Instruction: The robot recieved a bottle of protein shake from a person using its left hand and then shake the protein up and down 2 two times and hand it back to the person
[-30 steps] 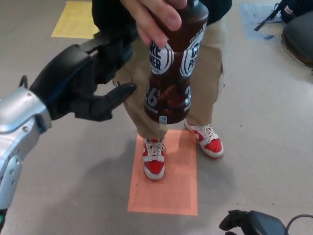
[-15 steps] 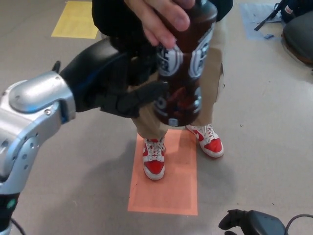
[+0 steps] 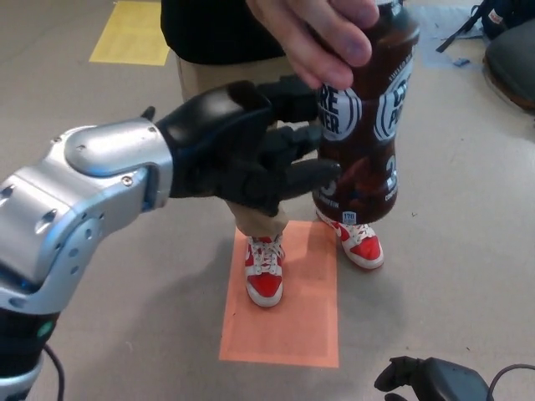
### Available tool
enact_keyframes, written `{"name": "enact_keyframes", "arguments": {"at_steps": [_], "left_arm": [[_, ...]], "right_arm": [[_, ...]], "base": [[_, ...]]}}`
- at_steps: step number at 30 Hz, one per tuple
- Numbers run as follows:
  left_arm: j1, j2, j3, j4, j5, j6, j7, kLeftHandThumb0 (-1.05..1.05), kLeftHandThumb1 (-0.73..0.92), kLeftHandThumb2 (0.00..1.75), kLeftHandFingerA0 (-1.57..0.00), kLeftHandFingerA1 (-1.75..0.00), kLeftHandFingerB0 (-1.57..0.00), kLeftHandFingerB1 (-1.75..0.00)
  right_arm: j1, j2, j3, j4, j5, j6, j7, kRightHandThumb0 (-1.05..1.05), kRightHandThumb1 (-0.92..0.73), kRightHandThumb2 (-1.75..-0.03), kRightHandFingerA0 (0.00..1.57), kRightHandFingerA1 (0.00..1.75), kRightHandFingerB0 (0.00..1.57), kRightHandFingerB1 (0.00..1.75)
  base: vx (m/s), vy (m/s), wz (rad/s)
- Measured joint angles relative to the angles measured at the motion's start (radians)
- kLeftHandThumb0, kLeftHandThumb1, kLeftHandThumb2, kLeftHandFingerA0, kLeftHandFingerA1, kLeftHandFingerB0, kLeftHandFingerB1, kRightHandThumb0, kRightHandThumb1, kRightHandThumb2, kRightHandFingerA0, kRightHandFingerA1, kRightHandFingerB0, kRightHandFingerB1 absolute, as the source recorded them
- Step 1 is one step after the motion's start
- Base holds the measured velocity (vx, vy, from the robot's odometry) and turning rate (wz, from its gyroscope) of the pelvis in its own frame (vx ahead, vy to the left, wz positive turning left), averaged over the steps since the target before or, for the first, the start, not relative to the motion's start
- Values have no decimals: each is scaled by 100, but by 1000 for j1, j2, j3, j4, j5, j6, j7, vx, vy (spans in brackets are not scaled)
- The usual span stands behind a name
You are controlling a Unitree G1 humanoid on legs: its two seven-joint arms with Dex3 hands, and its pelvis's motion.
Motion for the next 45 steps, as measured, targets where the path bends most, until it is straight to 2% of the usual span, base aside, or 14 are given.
{"name": "enact_keyframes", "arguments": {"at_steps": [3,6,7,8,11,24,25,28,29,30,33,34,40,45], "left_arm": [[-14,-21,-10,3,0,49,9,-84,48,83,0,0,0,0],[-28,-45,-20,15,1,94,20,-80,57,58,0,0,0,0],[-35,-58,-22,24,2,113,26,-83,49,86,0,-3,0,0],[-38,-66,-24,31,2,126,32,-82,58,58,0,0,0,0],[-48,-94,-27,58,6,168,51,-84,48,83,0,0,0,0],[-64,-211,18,226,91,210,194,-79,58,58,0,-1,0,0],[-64,-214,20,231,99,209,203,-69,49,85,0,-22,0,-14],[-50,-236,29,234,130,177,239,-62,55,81,-29,-50,-7,-34],[-41,-241,28,232,139,163,248,-35,78,63,-93,-51,-30,-32],[-28,-247,25,229,149,145,258,-20,88,69,-123,-62,-46,-37],[-4,-254,18,227,174,100,279,-19,87,67,-127,-76,-57,-40],[6,-256,16,228,181,83,286,-18,86,64,-119,-109,-86,-60],[53,-259,-5,227,230,-6,328,-25,80,75,-100,-151,-77,-109],[90,-258,-28,224,264,-84,353,-23,82,74,-100,-150,-74,-115]], "right_arm": [[-3,0,0,2,-4,-2,0,-40,-72,-78,99,86,82,51],[-6,0,1,5,-9,-6,0,-40,-73,-75,98,81,83,49],[-7,0,0,6,-11,-8,0,-41,-72,-76,98,79,82,50],[-7,0,0,7,-13,-9,-1,-40,-71,-77,99,79,82,50],[-8,-1,0,12,-16,-13,-2,-40,-73,-76,98,81,82,50],[-12,-2,-8,25,-34,-30,-11,-39,-71,-78,99,83,83,52],[-12,-2,-9,25,-35,-31,-12,-38,-70,-78,99,83,83,53],[-12,-1,-10,26,-39,-31,-16,-38,-71,-77,99,81,83,52],[-12,-1,-10,26,-39,-31,-16,-39,-71,-78,100,82,82,53],[-12,-1,-10,26,-40,-31,-16,-38,-71,-78,99,83,82,52],[-12,1,-9,26,-43,-31,-16,-38,-71,-78,99,83,82,53],[-12,1,-9,26,-43,-31,-16,-37,-71,-79,99,83,82,52],[-12,2,-9,26,-50,-31,-16,-38,-71,-80,99,87,82,53],[-12,2,-9,26,-54,-31,-16,-38,-70,-82,99,84,82,53]], "base": [[0,0,0],[0,0,0],[0,0,0],[0,0,0],[0,0,0],[0,0,0],[0,0,0],[0,0,0],[0,0,0],[0,0,0],[0,0,0],[0,0,0],[0,0,0],[0,0,0]]}}
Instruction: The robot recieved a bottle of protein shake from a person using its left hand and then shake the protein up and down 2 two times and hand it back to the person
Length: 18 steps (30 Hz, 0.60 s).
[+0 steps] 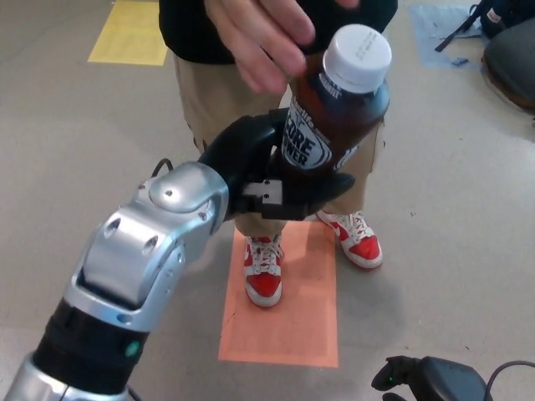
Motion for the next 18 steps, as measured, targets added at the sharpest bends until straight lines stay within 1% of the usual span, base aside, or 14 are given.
{"name": "enact_keyframes", "arguments": {"at_steps": [1,3,4,7,8,9,11,12,13,14,15,17,18], "left_arm": [[7,0,-2,0,4,-12,3,-20,86,66,-101,-149,-69,-116],[24,1,-6,0,20,-45,10,-20,86,66,-101,-148,-68,-118],[32,1,-7,0,25,-57,13,-22,86,65,-102,-143,-70,-117],[73,1,-9,3,45,-107,22,-21,86,65,-101,-143,-70,-116],[83,1,-10,5,50,-117,24,-20,85,69,-98,-146,-69,-116],[101,1,-10,8,56,-133,26,-20,84,68,-97,-147,-69,-109],[137,1,-10,20,66,-162,28,-19,84,68,-95,-147,-68,-108],[160,0,-9,32,69,-179,28,-19,85,66,-95,-146,-67,-109],[176,0,-8,40,71,-190,28,-19,85,66,-95,-146,-67,-109],[201,-1,-5,57,72,-207,28,-21,84,65,-90,-151,-69,-106],[217,-4,1,72,72,-221,28,-22,82,71,-83,-156,-63,-105],[263,-25,32,124,70,-254,28,-22,83,70,-83,-158,-61,-107],[286,-37,50,155,69,-271,28,-21,82,69,-82,-159,-63,-111]], "right_arm": [[0,0,0,0,0,0,0,-38,-69,-83,100,82,83,53],[0,0,0,0,0,0,0,-38,-70,-85,98,81,82,54],[-1,0,0,0,0,0,0,-37,-68,-84,100,79,83,54],[-2,0,-1,0,0,0,0,-39,-69,-82,100,78,83,53],[-2,0,-1,0,0,0,0,-39,-71,-80,100,80,82,53],[-2,0,-2,0,0,0,0,-38,-71,-75,98,82,82,53],[-3,0,-6,0,0,0,0,-37,-69,-73,98,82,83,53],[-4,0,-8,0,0,0,0,-39,-69,-72,96,84,82,53],[-5,1,-9,0,0,0,0,-39,-69,-72,96,84,82,53],[-6,0,-12,0,0,0,0,-38,-69,-73,96,88,83,52],[-8,1,-13,0,0,0,0,-39,-69,-74,97,91,83,53],[-12,0,-22,1,1,-2,0,-39,-71,-74,97,88,83,51],[-14,0,-27,1,0,-4,1,-39,-72,-74,101,89,85,50]], "base": [[0,0,0],[0,0,0],[0,0,0],[0,0,0],[0,0,0],[0,0,0],[0,0,0],[0,0,0],[0,0,0],[0,0,0],[0,0,0],[0,0,0],[0,0,0]]}}
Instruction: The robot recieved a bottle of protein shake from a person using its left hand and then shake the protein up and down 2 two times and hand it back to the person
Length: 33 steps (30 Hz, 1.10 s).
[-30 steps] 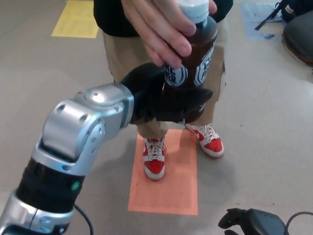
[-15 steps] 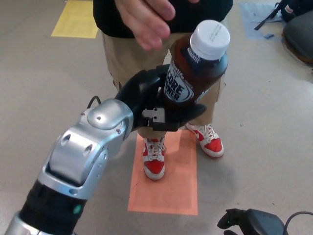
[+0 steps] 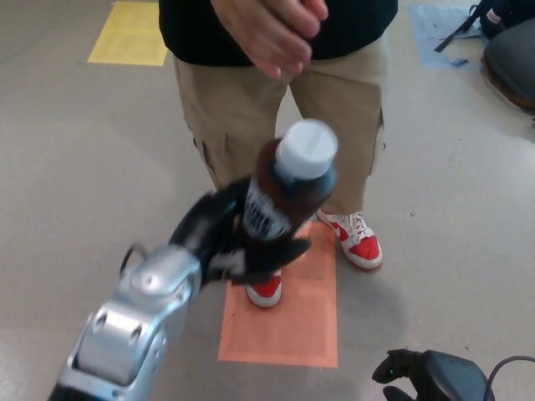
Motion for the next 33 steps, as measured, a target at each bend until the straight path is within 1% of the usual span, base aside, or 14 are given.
{"name": "enact_keyframes", "arguments": {"at_steps": [4,6,12,14,16,18,21,23,24,25,27,29,30,33], "left_arm": [[40,-36,62,99,-5,-44,-3,-19,80,69,-83,-164,-63,-116],[45,-46,85,131,-7,-64,-6,-19,82,66,-79,-167,-62,-116],[45,-55,110,174,-7,-109,-27,-22,81,66,-79,-165,-61,-111],[45,-56,111,179,-6,-116,-33,-21,82,65,-78,-167,-63,-111],[45,-55,110,179,-5,-117,-37,-20,82,64,-76,-167,-63,-110],[45,-55,107,179,-2,-117,-42,-17,77,72,-81,-161,-65,-112],[39,-57,110,141,-4,-111,-46,-24,80,67,-75,-161,-63,-115],[-2,-59,138,67,-16,-95,-46,-22,83,69,-79,-160,-66,-116],[-25,-60,154,35,-22,-88,-46,-21,83,69,-87,-154,-72,-110],[-52,-61,172,1,-31,-81,-45,-16,80,74,-90,-152,-72,-111],[-132,-68,231,-73,-61,-59,-41,-16,80,73,-88,-152,-73,-110],[-165,-73,246,-95,-78,-55,-43,-16,75,74,-82,-159,-70,-111],[-160,-73,239,-87,-79,-56,-46,-21,75,75,-84,-153,-69,-110],[-78,-64,170,18,-70,-58,-67,-20,74,78,-86,-151,-69,-107]], "right_arm": [[-4,0,-10,1,0,-2,0,-39,-73,-72,101,80,86,49],[-6,0,-14,1,0,-2,0,-39,-73,-74,101,83,85,49],[-12,0,-26,3,-1,-2,0,-39,-72,-73,102,85,86,50],[-14,1,-29,4,0,-2,0,-40,-74,-71,103,79,86,48],[-15,1,-33,6,0,-2,0,-40,-74,-70,103,79,86,48],[-16,2,-37,7,0,-2,1,-40,-72,-71,102,90,84,49],[-16,1,-38,8,-1,-2,1,-40,-71,-72,101,96,85,50],[-16,1,-37,8,-2,-2,1,-40,-72,-72,99,95,84,49],[-16,2,-37,8,-2,-2,1,-40,-73,-73,103,81,85,49],[-16,3,-36,8,-2,-2,1,-41,-74,-74,101,80,85,49],[-17,8,-38,9,-2,0,2,-40,-73,-73,100,88,85,50],[-21,12,-40,10,-1,1,4,-39,-72,-72,99,85,85,49],[-23,12,-41,10,-1,2,5,-39,-71,-73,99,95,84,50],[-35,13,-42,10,-1,0,4,-42,-71,-74,99,84,83,52]], "base": [[0,0,0],[0,0,0],[0,0,0],[0,0,0],[0,0,0],[0,0,0],[0,0,0],[0,0,0],[0,0,0],[0,0,0],[0,0,0],[0,0,0],[0,0,0],[0,0,0]]}}
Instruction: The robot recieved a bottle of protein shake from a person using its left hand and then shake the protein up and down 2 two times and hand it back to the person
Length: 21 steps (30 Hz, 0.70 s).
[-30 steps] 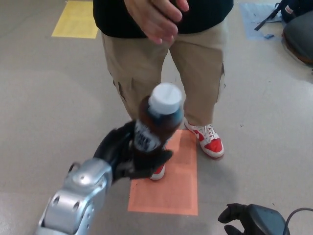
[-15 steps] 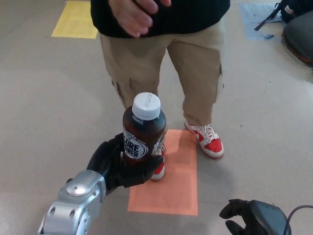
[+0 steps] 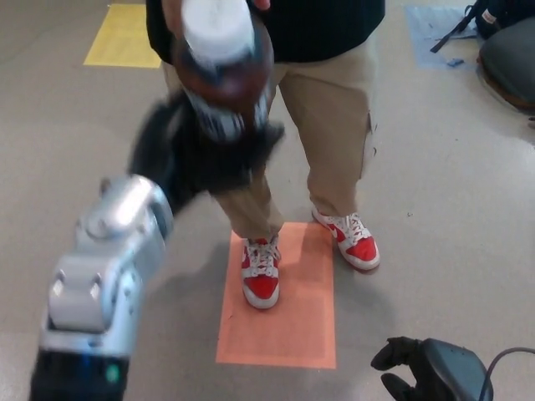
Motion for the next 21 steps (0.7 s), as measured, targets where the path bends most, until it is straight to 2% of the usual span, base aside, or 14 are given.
{"name": "enact_keyframes", "arguments": {"at_steps": [1,3,5,7,8,9,12,13,15,16,18,19,20,21], "left_arm": [[39,5,-35,55,11,-1,-9,-25,78,73,-79,-154,-68,-110],[86,25,-89,114,31,-1,-23,-22,77,72,-82,-162,-66,-118],[88,33,-93,96,32,13,-32,-23,82,64,-81,-156,-64,-107],[33,34,-56,37,23,27,-30,-23,81,71,-82,-156,-73,-115],[1,34,-37,14,18,31,-29,-20,80,72,-88,-152,-71,-114],[-44,32,-8,-19,9,36,-27,-14,82,72,-82,-156,-68,-112],[-122,21,30,-79,-13,40,-25,-18,82,66,-83,-156,-63,-105],[-116,19,27,-74,-15,40,-28,-18,79,72,-82,-156,-63,-106],[-75,18,-2,-34,-13,39,-37,-21,79,73,-81,-153,-64,-102],[-47,18,-23,-6,-9,38,-42,-24,81,72,-76,-158,-62,-111],[44,28,-92,70,14,33,-49,-23,79,65,-73,-163,-59,-112],[76,29,-110,84,21,38,-51,-23,79,65,-73,-163,-59,-112],[76,29,-105,79,21,44,-52,-24,82,65,-84,-157,-63,-105],[53,29,-81,53,17,54,-49,-23,85,67,-86,-155,-69,-113]], "right_arm": [[-5,0,0,0,0,-1,0,-41,-69,-73,99,86,82,53],[-15,-1,-1,-1,0,-4,0,-42,-72,-73,94,87,80,53],[-20,-9,-3,-1,0,-7,0,-42,-71,-73,95,85,81,53],[-23,-10,-3,-1,0,-8,0,-40,-72,-79,98,90,82,54],[-24,-9,-3,-1,0,-8,0,-41,-72,-80,99,87,82,55],[-24,-8,-3,-1,0,-8,0,-41,-72,-77,98,81,82,54],[-25,-7,-4,0,0,-6,0,-40,-71,-75,97,81,83,53],[-25,-7,-6,0,1,-6,1,-39,-68,-72,96,90,82,53],[-25,-7,-8,0,1,-5,1,-40,-69,-71,95,88,80,53],[-25,-7,-8,0,1,-5,1,-40,-69,-71,97,87,81,52],[-25,-9,-7,0,0,-5,1,-42,-71,-71,96,86,82,53],[-25,-10,-8,0,0,-5,1,-42,-71,-71,96,86,82,53],[-25,-12,-9,0,1,-5,1,-42,-71,-73,96,90,82,55],[-25,-12,-10,0,1,-5,2,-42,-71,-75,97,90,82,55]], "base": [[0,0,0],[0,0,0],[0,0,6],[0,0,0],[0,0,0],[0,0,0],[0,0,0],[0,0,0],[0,0,0],[0,0,0],[0,0,0],[0,0,6],[0,0,14],[0,0,0]]}}
